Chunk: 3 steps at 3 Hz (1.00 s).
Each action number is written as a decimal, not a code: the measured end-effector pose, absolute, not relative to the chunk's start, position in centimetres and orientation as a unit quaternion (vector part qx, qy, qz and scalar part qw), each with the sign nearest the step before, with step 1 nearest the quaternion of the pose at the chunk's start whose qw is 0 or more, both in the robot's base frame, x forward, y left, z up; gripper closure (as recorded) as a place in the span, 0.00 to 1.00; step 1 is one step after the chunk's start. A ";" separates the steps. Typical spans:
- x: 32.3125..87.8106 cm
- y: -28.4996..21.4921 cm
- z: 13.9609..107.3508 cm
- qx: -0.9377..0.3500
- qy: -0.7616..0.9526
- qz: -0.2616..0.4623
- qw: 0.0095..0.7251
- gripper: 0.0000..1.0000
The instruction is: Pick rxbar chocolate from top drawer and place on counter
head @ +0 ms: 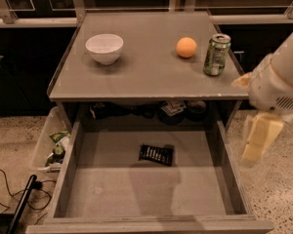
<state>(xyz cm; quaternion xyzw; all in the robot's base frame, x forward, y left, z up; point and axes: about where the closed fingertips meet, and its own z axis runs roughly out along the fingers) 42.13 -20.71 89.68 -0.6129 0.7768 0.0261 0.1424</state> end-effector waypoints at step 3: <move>41.6 -18.0 77.3 -0.621 0.759 0.097 0.167 0.00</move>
Offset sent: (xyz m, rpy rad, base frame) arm -0.0019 0.0407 -0.1834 0.2181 0.0648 0.0769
